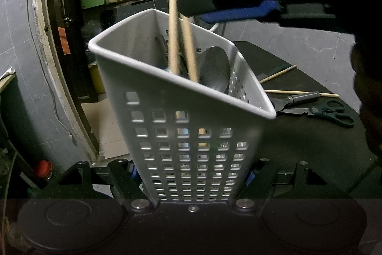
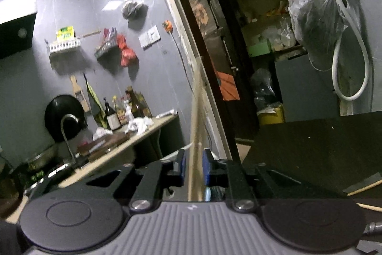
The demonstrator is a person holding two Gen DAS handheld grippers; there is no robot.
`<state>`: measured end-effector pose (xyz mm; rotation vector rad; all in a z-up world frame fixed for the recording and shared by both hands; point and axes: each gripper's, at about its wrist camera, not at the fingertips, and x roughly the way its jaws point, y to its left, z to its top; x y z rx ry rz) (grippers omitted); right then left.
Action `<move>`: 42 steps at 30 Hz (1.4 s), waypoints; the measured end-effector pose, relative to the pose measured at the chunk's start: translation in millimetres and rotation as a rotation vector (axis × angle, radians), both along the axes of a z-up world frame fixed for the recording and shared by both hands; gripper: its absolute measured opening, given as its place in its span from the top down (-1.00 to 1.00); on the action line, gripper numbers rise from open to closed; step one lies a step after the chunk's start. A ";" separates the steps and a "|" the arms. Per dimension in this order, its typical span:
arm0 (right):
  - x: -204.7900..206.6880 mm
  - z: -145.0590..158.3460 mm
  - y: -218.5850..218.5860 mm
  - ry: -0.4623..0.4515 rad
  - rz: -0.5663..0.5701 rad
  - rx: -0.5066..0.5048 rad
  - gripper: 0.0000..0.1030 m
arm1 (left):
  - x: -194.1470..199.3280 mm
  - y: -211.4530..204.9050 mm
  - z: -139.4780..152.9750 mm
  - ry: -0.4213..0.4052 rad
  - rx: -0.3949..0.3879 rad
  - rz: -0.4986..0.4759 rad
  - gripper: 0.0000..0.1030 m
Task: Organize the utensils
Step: 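Lower the chopsticks into the white caddy and open the right tool, then move the right tool to the steel-handled utensil and grasp its handle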
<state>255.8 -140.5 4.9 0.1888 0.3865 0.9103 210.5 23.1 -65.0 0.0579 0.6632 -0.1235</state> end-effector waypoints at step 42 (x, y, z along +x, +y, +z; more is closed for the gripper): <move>69.0 -87.2 -147.8 0.509 -0.691 -0.243 -1.00 | 5.7 -11.3 6.8 0.020 0.014 0.048 -0.47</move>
